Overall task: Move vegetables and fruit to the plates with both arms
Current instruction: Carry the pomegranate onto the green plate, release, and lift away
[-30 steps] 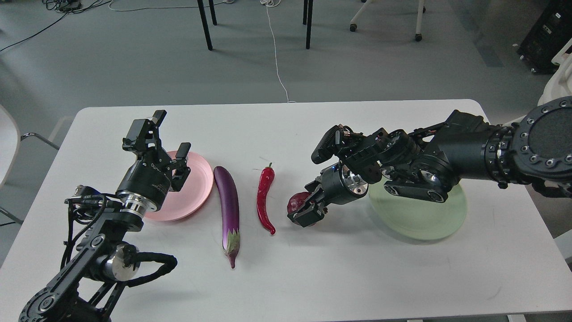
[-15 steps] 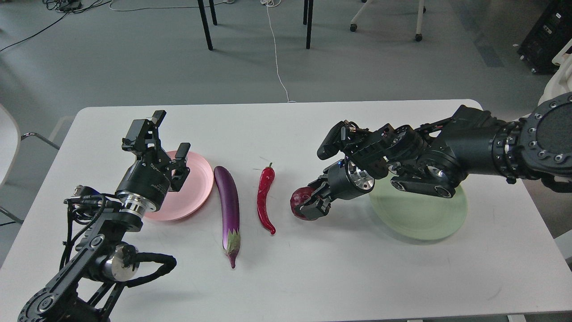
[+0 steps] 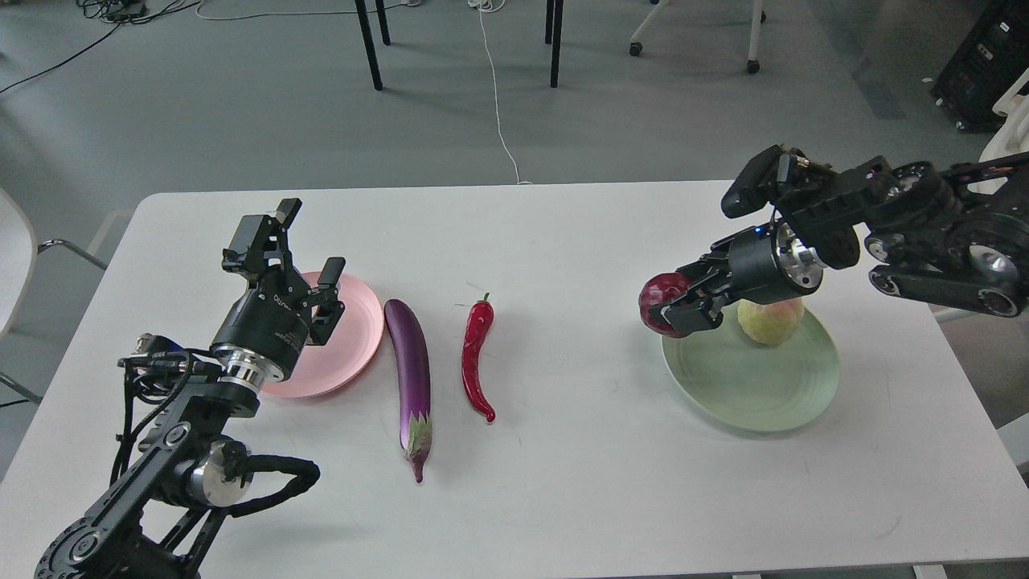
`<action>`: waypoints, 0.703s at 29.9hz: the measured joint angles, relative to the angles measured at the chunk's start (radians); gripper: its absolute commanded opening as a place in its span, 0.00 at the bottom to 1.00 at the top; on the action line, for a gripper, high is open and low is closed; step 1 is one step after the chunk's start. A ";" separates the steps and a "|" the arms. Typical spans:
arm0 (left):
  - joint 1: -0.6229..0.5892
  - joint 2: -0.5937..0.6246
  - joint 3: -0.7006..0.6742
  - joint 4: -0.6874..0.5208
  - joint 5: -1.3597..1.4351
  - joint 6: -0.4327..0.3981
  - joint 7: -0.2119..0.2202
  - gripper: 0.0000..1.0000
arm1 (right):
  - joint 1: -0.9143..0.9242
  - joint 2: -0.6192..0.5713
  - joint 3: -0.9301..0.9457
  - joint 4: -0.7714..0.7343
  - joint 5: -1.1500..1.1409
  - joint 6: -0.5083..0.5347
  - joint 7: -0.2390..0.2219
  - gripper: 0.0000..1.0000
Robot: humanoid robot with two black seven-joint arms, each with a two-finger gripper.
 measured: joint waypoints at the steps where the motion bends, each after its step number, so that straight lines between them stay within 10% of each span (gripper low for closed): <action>1: 0.000 -0.001 0.000 0.000 0.000 0.000 0.000 1.00 | -0.011 -0.025 -0.001 0.015 -0.007 0.000 0.000 0.40; 9: -0.001 -0.001 0.003 0.000 0.000 0.000 0.000 1.00 | -0.071 -0.107 -0.003 0.053 -0.015 -0.001 0.000 0.87; 21: -0.013 0.016 0.003 0.001 0.001 0.000 0.000 1.00 | -0.097 -0.164 0.082 0.053 0.012 -0.004 0.000 0.96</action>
